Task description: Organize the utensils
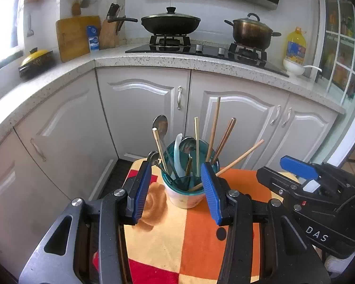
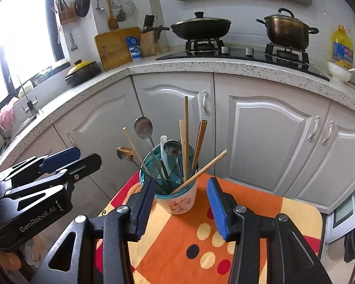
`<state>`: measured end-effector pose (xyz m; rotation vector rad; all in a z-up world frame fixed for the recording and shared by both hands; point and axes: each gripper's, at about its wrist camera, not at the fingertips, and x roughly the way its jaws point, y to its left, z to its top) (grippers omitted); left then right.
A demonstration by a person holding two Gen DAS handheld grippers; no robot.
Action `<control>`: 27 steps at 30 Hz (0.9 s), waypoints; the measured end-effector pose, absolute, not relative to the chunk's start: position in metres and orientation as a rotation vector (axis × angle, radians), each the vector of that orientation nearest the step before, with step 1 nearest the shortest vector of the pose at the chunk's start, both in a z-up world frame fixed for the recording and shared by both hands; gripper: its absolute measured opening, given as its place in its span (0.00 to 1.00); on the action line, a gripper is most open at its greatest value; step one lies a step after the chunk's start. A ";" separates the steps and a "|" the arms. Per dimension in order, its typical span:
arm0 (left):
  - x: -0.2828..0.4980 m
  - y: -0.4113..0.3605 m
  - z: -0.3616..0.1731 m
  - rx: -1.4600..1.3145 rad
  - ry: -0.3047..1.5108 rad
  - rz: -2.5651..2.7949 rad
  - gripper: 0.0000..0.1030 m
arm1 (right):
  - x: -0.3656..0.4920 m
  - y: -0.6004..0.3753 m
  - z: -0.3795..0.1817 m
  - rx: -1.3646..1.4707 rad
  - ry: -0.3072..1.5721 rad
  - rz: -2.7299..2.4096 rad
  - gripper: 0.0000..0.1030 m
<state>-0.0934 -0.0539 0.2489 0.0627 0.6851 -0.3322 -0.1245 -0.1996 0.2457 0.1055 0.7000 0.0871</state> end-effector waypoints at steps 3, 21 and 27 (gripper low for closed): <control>-0.096 -0.053 0.251 0.076 0.673 -0.315 0.42 | -0.128 -0.200 0.250 0.103 0.685 0.085 0.55; -0.102 -0.053 0.251 0.088 0.684 -0.310 0.42 | -0.129 -0.200 0.249 0.095 0.701 0.093 0.56; -0.100 -0.053 0.249 0.083 0.690 -0.302 0.42 | -0.129 -0.198 0.247 0.091 0.709 0.095 0.56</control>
